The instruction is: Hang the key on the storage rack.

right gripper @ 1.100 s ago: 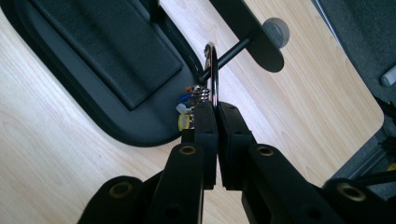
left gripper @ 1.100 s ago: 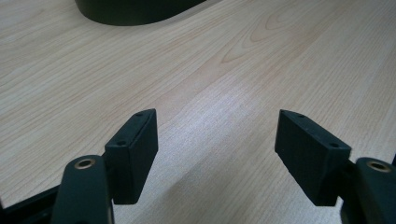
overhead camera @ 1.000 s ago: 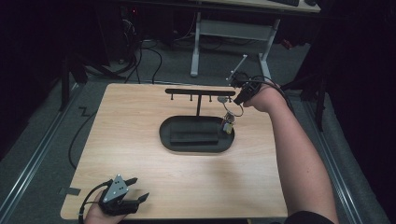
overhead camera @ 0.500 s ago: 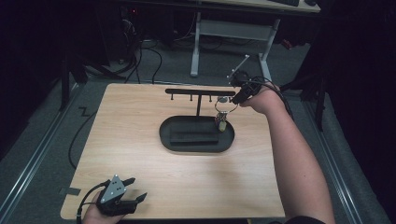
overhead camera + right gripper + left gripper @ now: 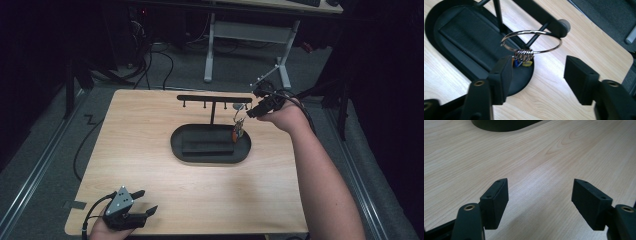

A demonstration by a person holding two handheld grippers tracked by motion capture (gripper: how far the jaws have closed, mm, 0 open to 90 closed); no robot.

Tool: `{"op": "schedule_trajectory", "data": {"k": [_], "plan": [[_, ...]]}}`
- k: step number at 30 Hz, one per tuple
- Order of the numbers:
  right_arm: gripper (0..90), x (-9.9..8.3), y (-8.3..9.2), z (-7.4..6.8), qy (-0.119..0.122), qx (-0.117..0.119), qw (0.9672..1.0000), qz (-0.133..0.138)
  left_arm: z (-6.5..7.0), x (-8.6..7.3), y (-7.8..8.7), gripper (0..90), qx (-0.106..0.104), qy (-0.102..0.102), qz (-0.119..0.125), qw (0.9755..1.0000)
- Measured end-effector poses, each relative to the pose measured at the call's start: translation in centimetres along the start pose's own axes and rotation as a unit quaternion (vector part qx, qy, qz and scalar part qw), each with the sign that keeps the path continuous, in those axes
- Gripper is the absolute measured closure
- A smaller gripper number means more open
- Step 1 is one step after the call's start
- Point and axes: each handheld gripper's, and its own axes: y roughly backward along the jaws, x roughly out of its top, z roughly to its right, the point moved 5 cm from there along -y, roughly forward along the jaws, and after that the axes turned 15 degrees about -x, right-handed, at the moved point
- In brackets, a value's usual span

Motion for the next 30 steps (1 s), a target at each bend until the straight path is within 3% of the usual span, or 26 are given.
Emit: {"op": "schedule_trajectory", "data": {"k": [5, 9, 10, 16, 18, 23, 28, 30], "plan": [[26.7, -0.9, 0.2, -0.6, -0.012, -0.011, 0.9998, 0.01, -0.1, 0.0, 0.3, 30.2, 0.007, 0.001, 0.002, 1.0], [25.8, -1.4, 0.5, -1.0, -0.005, -0.019, 0.9995, 0.026, -0.1, 0.2, 0.7, 30.2, 0.014, -0.002, 0.007, 0.9999], [22.3, -1.8, 0.6, -1.2, -0.012, -0.027, 0.9991, 0.032, -0.2, 0.2, 0.6, 30.0, 0.016, -0.003, 0.003, 0.9999], [14.7, -3.5, 0.3, -1.9, -0.047, -0.026, 0.9973, 0.049, -0.2, 0.2, 0.3, 29.8, 0.015, -0.004, 0.001, 0.9999], [14.0, -4.4, 0.3, -2.4, -0.04, -0.035, 0.9971, 0.054, -0.2, 0.2, 0.1, 29.6, 0.014, -0.005, -0.004, 0.9999], [11.0, -6.6, 0.2, -3.6, -0.054, -0.044, 0.9951, 0.071, -0.1, 0.3, -0.1, 29.5, 0.018, -0.008, -0.007, 0.9998], [8.5, -8.9, -0.2, -5.1, -0.066, -0.03, 0.9938, 0.085, 0.0, 0.4, -0.3, 29.4, 0.021, -0.007, -0.008, 0.9997], [7.9, -10.9, -0.7, -6.5, -0.062, -0.034, 0.993, 0.095, 0.0, 0.3, -0.5, 29.3, 0.022, -0.005, -0.01, 0.9997]]}}
